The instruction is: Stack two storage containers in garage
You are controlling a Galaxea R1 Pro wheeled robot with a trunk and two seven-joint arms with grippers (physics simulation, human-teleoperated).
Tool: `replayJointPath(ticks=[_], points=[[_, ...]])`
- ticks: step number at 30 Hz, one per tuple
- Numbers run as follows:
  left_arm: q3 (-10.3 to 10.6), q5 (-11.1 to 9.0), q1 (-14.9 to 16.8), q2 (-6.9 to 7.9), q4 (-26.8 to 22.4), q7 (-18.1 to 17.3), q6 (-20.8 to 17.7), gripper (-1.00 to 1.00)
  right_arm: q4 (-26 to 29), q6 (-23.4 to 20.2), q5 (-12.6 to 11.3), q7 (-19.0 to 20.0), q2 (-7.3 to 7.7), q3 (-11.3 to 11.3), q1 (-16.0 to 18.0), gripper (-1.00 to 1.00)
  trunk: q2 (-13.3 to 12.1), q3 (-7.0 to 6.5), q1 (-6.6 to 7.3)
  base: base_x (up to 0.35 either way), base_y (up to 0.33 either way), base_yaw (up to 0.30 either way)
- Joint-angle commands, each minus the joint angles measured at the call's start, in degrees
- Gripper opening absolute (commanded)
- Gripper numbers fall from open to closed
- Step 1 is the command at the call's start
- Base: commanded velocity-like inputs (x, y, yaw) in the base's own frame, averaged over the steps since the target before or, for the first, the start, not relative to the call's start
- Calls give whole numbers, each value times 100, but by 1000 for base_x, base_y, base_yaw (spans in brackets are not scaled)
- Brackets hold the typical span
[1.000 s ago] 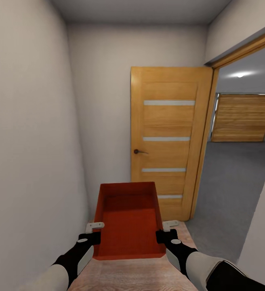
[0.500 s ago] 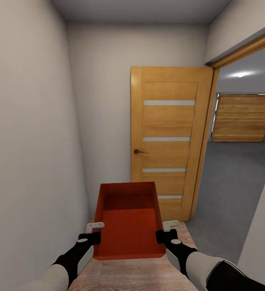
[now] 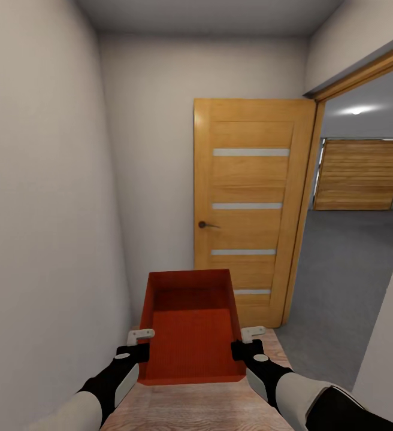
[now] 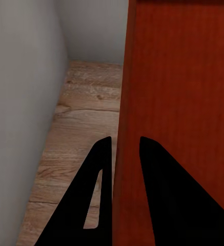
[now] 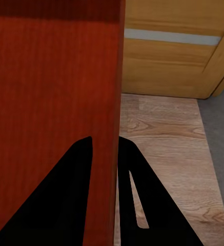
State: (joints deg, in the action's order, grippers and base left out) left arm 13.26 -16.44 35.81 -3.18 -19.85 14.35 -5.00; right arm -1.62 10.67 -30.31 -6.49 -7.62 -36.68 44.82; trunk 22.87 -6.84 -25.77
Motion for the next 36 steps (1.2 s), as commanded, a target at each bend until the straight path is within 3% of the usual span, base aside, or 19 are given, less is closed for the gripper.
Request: replayJointPath(ticks=[1, 36], points=[[-254, 89, 4, 45, -27, 314, 148, -100, -14, 14, 8, 283, 0, 188, 0, -100, 5, 3, -2, 0, 0, -68], [-248, 97, 4, 37, -10, 322, 148, -100, -14, 5, 8, 289, -11, 188, 0, -100, 5, 3, -2, 0, 0, -275]])
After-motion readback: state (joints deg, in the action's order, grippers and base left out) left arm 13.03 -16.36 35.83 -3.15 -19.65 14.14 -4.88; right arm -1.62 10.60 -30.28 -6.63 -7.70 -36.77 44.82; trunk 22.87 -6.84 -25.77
